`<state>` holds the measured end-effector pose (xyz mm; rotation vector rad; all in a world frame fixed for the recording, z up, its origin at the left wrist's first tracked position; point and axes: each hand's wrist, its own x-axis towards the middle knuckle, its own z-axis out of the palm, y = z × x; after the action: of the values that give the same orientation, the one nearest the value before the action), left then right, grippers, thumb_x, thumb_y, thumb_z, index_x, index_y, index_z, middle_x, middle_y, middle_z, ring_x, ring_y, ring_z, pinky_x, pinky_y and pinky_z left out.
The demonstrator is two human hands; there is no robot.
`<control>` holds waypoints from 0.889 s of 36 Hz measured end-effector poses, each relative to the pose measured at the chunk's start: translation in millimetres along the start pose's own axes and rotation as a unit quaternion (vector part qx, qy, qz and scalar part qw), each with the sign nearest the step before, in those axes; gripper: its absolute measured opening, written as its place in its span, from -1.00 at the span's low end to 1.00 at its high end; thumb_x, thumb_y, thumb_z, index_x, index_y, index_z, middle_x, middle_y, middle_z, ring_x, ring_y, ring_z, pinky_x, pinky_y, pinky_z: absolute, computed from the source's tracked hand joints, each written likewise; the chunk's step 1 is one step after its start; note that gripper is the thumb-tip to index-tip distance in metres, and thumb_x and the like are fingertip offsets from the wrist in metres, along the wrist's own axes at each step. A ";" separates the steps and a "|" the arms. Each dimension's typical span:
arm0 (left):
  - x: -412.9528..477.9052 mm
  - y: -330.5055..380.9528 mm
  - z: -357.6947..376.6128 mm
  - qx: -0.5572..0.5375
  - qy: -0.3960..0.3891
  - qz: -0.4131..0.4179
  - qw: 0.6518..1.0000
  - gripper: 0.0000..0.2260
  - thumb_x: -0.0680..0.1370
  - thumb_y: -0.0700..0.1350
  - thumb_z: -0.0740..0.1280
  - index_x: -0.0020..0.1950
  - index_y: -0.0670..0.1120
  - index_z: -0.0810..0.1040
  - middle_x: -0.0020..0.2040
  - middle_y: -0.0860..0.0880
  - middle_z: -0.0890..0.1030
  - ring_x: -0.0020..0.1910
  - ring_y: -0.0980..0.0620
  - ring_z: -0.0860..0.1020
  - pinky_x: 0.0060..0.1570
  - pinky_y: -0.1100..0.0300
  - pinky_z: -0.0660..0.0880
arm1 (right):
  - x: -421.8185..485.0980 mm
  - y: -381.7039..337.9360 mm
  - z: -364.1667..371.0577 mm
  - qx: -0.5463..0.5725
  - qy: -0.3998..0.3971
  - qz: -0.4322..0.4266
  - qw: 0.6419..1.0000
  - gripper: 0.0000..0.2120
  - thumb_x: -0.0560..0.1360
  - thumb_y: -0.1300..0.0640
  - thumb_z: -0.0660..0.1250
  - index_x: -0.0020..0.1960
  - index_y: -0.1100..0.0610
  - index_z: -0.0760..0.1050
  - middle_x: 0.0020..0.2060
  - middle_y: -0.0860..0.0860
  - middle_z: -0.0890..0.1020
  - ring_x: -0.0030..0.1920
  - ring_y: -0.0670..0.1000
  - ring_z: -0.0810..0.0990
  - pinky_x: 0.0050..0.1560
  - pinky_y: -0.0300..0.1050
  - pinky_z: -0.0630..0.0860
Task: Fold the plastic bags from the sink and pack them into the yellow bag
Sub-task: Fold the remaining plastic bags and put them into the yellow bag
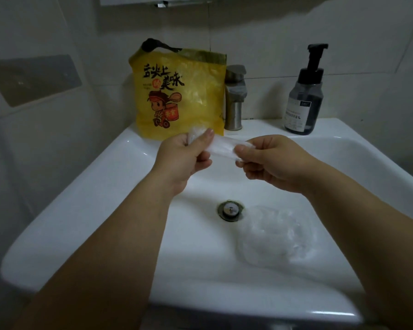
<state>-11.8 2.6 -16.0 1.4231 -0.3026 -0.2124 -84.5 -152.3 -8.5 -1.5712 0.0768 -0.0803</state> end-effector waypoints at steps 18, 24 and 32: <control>-14.7 18.7 -13.1 -0.004 -0.205 -0.083 0.975 -0.78 0.61 -0.35 0.17 0.03 -0.12 0.57 -0.27 -0.13 0.67 -0.40 0.16 0.59 -0.31 0.33 0.60 | -8.8 -12.0 -31.0 0.046 -0.071 0.019 0.996 -0.72 0.37 0.26 0.33 0.07 0.26 0.56 -0.38 0.10 0.58 -0.43 -0.07 0.50 -0.38 -0.27 0.52; -12.2 13.7 -10.2 0.010 -0.176 -0.080 0.981 -0.76 0.59 -0.37 0.17 -0.12 -0.16 0.57 -0.31 -0.12 0.66 -0.42 0.16 0.57 -0.33 0.33 0.60 | -4.5 -7.4 -25.8 0.080 -0.051 0.010 0.995 -0.82 0.50 0.43 0.22 -0.12 0.25 0.56 -0.44 0.14 0.58 -0.46 -0.02 0.52 -0.41 -0.22 0.52; -9.9 15.6 -10.6 -0.059 -0.138 -0.079 0.985 -0.72 0.52 -0.30 0.16 -0.30 -0.24 0.60 -0.36 -0.17 0.60 -0.44 0.06 0.55 -0.38 0.25 0.59 | -2.3 -7.6 -20.6 0.091 -0.054 -0.006 0.994 -0.87 0.46 0.37 0.22 -0.20 0.27 0.51 -0.49 0.04 0.44 -0.45 -0.06 0.39 -0.35 -0.22 0.43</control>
<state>-18.3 17.9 -2.5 1.3001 -0.3965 -0.5523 -88.8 -172.5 -0.9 -1.3922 -0.0252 -0.0116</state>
